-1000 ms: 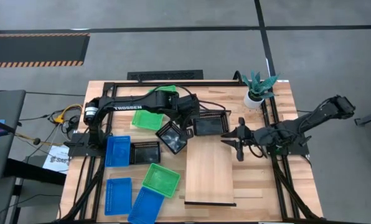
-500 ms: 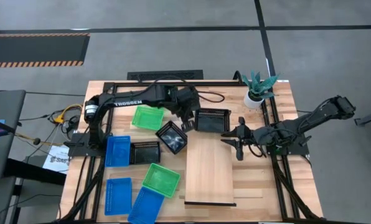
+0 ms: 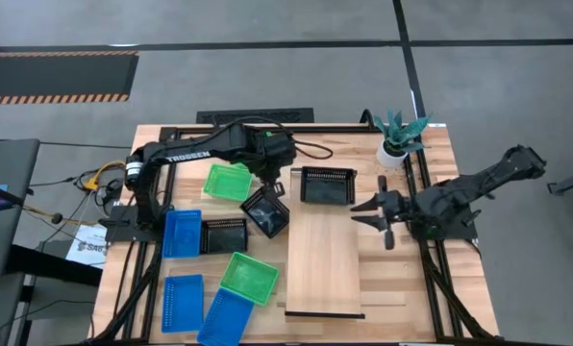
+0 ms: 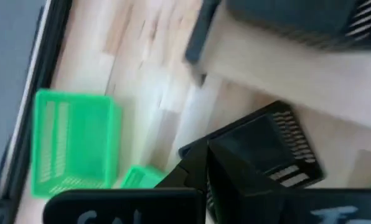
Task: Stack baskets on shelf by color
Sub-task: Stack the top black bin into the black bin on the shelf
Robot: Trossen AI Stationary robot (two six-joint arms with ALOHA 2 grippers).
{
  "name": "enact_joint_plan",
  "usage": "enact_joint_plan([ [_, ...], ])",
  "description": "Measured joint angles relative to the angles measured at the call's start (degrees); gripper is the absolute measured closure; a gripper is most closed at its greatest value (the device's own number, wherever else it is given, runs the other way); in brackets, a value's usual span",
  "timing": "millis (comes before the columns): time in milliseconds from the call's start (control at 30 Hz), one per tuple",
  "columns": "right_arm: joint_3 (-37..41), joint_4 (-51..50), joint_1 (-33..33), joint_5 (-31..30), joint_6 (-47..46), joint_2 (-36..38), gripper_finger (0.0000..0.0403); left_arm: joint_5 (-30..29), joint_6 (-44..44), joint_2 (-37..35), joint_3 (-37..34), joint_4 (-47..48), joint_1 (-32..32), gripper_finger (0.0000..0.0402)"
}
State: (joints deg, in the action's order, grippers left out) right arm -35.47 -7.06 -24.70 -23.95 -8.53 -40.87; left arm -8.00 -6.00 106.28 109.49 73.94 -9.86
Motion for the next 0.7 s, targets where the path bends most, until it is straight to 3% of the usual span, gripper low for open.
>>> enact_joint_plan([
  [133, -0.8, -3.8, -1.2, -1.9, -0.6, 2.4, 0.0285, 0.1, -2.7, -0.9, -4.5, -1.3, -0.5, 0.0397],
  [267, -0.9, -8.7, -1.9, -4.8, -4.3, 4.1, 0.0285, 0.0, -5.5, -1.5, -13.8, -5.5, -0.5, 0.0360],
  [467, -0.9, -12.0, -1.8, -7.7, -6.0, 5.9, 0.0285, -0.3, -10.7, -1.8, -24.7, -12.5, -1.4, 0.0246],
  [700, -0.9, -12.2, -1.8, -8.1, -5.1, 6.6, 0.0285, -6.0, -18.7, -1.8, -28.1, -14.2, -3.3, 0.0123],
])
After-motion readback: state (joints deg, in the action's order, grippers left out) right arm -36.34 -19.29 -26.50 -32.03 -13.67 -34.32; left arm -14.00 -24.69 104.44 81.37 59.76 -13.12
